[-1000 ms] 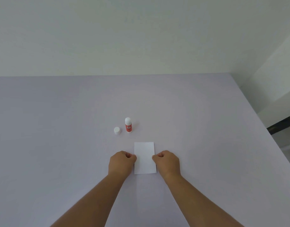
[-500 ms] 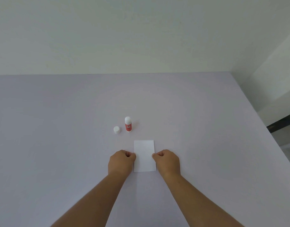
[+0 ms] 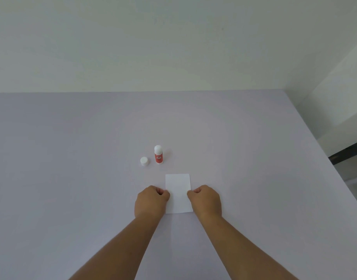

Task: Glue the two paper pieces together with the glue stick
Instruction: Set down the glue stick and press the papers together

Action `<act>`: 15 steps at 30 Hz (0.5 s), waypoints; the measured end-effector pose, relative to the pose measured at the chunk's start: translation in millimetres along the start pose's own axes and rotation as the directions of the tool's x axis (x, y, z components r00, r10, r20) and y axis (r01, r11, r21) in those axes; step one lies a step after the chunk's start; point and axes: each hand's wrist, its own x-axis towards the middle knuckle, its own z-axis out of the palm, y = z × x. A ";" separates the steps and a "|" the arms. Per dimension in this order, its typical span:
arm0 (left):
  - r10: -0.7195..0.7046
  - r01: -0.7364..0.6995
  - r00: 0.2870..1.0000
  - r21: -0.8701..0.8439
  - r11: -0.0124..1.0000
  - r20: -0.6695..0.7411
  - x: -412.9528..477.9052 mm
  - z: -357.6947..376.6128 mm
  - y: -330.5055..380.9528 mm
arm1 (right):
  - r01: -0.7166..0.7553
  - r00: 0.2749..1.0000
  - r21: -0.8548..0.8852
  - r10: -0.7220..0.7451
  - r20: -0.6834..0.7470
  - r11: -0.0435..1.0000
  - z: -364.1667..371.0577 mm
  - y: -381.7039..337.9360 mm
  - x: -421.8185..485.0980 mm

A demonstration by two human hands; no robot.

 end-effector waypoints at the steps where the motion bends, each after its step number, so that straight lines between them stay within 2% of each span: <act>1: -0.002 0.002 1.000 -0.009 1.000 -0.007 -0.2 0.4 0.0 | -0.001 1.000 -0.007 0.001 0.000 1.000 0.0 -0.2 0.4; 5: 0.023 -0.024 0.999 -0.018 1.000 -0.048 0.9 0.9 -1.9 | -0.001 1.000 -0.021 0.002 0.015 1.000 0.7 0.5 2.0; 8: 0.261 -0.253 0.963 0.096 0.963 -0.072 3.1 2.2 -7.6 | -0.001 1.000 -0.020 0.001 0.022 1.000 0.7 0.6 2.1; 11: 0.524 -0.497 0.852 0.323 0.805 0.004 10.3 3.2 -16.0 | 0.004 1.000 -0.012 -0.004 0.024 1.000 0.0 0.0 2.1; 13: 0.572 -0.539 0.817 0.456 0.708 0.076 15.2 2.1 -21.0 | 0.009 1.000 -0.017 -0.008 0.029 1.000 -0.8 0.3 3.2; 15: 0.573 -0.556 0.807 0.511 0.655 0.143 17.2 2.4 -28.7 | 0.020 0.999 -0.029 -0.019 0.035 0.999 -1.0 0.6 3.4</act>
